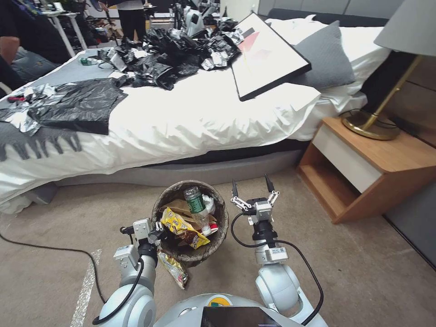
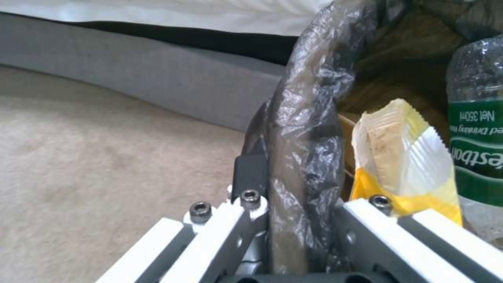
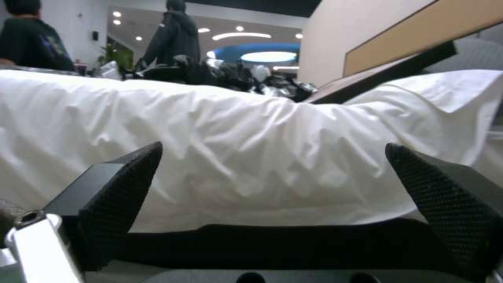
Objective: Pick up the trash bin, then pick up the garbage from the floor and place it into the trash bin.
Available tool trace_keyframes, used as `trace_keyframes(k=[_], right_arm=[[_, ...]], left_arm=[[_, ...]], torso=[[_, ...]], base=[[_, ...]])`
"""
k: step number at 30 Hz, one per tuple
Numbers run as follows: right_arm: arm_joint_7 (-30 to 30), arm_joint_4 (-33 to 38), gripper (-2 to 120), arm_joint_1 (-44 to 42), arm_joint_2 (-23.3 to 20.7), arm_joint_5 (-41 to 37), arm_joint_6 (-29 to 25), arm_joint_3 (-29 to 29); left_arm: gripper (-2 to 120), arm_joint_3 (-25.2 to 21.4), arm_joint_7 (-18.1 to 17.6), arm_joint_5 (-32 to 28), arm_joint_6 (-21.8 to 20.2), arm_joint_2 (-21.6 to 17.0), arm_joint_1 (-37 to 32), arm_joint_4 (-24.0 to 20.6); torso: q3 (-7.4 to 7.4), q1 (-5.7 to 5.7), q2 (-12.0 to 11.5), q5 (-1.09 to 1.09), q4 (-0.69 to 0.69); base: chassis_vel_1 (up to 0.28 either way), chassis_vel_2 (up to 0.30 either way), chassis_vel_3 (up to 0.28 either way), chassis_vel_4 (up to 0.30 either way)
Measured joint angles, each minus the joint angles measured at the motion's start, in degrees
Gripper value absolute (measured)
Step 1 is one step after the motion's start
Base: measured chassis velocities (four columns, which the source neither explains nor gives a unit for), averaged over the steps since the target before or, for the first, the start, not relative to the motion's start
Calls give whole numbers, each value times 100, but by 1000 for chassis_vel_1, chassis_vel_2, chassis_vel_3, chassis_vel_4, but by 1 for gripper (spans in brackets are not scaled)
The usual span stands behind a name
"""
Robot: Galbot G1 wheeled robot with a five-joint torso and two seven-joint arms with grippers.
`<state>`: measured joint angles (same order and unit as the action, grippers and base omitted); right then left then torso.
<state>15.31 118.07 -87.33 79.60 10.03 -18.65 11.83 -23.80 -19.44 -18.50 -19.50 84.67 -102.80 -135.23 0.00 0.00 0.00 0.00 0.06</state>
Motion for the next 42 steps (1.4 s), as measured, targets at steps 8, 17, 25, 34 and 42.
trace_keyframes(k=[8, 17, 25, 34, 42], right_arm=[[-10, 2, 100, 16, 0, -10, 4, 8], [-24, 2, 100, 18, 0, -17, 10, 17], [-27, -7, 100, 16, 0, -20, 11, 19], [-29, -10, 100, -22, -3, 3, 6, 19], [-29, -10, 100, -44, 2, 21, 2, 19]], left_arm=[[0, -3, -1, 10, 17, 14, 4, 0], [0, -17, -2, 5, 38, 17, 7, 2], [0, -16, -7, -6, 42, 17, 17, 9], [0, -18, -11, -10, 64, 11, 6, 12], [0, -11, -10, -9, 67, 7, 6, 12]], torso=[[0, 0, 0, 0, 0], [0, 0, 0, 0, 0], [0, 0, 0, 0, 0], [0, 0, 0, 0, 0], [0, 0, 0, 0, 0]], base=[[73, 74, 75, 62], [81, 76, 84, 89], [78, 72, 74, 73], [79, 74, 76, 69], [79, 79, 81, 79]])
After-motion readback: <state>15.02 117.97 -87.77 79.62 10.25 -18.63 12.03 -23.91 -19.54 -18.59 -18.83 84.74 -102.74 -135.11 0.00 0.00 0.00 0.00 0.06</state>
